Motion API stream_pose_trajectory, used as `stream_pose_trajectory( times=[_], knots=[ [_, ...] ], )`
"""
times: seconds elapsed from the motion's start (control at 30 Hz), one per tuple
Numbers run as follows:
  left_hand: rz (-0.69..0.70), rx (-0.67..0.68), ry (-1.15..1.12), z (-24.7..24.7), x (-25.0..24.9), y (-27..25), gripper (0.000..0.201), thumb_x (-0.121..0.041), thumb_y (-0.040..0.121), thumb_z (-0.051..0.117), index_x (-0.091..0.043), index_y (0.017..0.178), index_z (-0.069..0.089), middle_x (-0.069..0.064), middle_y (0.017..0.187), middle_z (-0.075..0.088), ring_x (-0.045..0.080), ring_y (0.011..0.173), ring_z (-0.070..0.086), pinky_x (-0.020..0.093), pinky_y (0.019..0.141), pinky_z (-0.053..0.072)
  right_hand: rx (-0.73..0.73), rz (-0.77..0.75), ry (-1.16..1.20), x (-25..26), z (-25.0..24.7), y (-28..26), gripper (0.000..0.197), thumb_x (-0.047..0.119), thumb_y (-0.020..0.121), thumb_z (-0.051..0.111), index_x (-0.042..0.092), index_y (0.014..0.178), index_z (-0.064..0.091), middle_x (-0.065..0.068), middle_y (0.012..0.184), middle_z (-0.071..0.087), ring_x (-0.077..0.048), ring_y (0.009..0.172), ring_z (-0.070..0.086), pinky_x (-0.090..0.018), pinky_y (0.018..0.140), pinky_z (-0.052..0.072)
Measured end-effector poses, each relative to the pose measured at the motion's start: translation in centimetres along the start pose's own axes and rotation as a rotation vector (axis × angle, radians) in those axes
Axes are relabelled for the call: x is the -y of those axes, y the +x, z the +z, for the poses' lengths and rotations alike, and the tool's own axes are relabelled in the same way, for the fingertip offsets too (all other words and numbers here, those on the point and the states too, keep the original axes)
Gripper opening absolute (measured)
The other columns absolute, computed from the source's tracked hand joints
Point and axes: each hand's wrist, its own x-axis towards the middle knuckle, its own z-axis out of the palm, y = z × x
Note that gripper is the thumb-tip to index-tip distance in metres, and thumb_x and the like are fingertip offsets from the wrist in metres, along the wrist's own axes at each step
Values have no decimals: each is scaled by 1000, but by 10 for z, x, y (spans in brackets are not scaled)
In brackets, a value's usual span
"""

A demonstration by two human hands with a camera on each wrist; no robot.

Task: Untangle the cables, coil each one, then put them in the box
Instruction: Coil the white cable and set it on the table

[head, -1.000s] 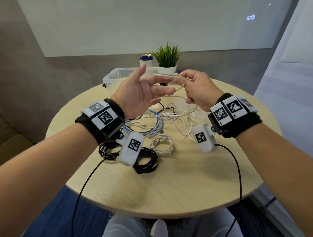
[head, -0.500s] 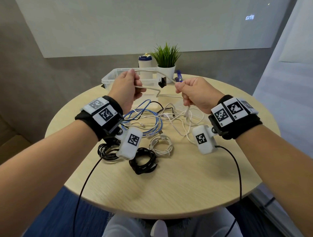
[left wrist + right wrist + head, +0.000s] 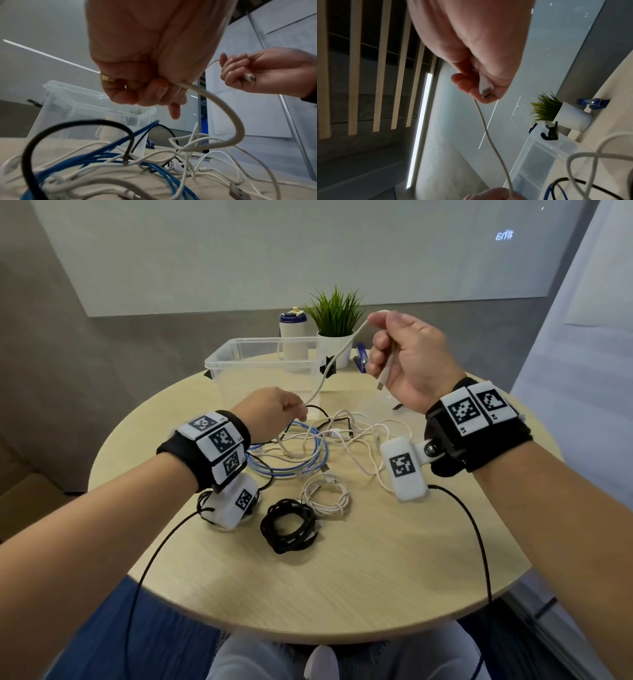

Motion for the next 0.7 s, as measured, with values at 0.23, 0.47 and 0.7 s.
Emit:
stream_pose_trajectory(
  times=[0.23,0.47,0.7],
  knots=[
    [201,126,15,-1,-19,-5,12,-30,91,60,-31,97,70,-8,68,57,2,57,48,10,54,36,-136,-31,-24,-4,6,3,24,12,102,36,10,93,58,-12,112,61,-26,120,56,-38,99,48],
    [261,-69,-37,-13,-25,-5,16,-25,94,55,-18,80,59,-8,61,49,6,54,42,11,49,31,-12,-76,-1142,-10,0,-5,27,11,101,36,6,107,62,5,95,57,-6,80,47,-12,67,36],
    [158,-412,-327,-31,-28,7,22,-23,98,45,-21,77,53,-5,61,44,13,57,43,25,57,38,135,20,-1053,-16,1,-13,28,16,102,36,4,90,58,10,60,48,-1,49,44,-16,49,34]
  ],
)
